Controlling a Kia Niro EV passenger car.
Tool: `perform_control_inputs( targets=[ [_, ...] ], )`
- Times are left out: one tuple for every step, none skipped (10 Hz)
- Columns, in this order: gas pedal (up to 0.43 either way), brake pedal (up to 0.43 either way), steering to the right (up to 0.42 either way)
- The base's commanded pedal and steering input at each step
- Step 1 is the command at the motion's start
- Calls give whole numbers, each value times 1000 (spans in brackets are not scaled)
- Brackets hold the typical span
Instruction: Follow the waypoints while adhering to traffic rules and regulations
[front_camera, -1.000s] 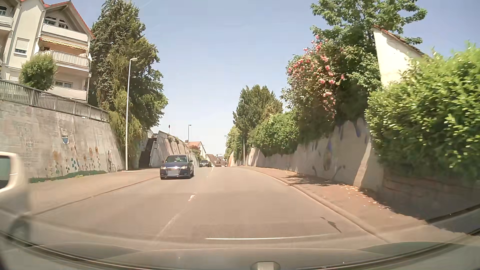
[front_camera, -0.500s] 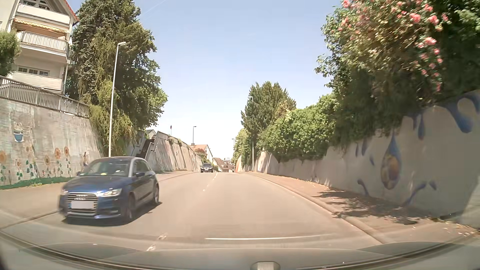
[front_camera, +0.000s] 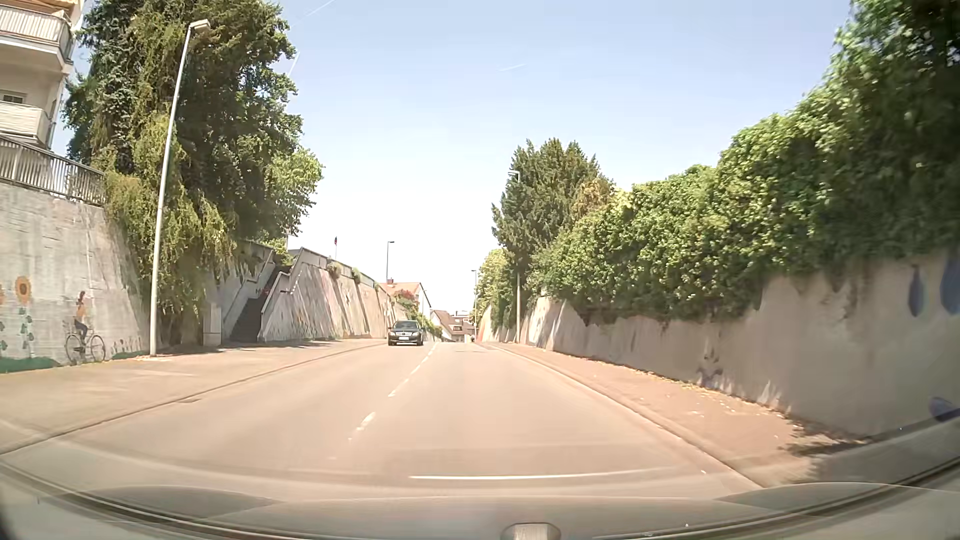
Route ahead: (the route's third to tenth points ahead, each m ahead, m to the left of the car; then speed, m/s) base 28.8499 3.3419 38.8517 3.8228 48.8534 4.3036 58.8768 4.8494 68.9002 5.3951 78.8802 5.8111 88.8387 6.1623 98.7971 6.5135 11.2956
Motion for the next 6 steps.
perform_control_inputs(
  targets=[
    [280, 0, -12],
    [280, 0, -11],
    [280, 0, -10],
    [280, 0, -10],
    [280, 0, -10],
    [280, 0, -11]
  ],
)
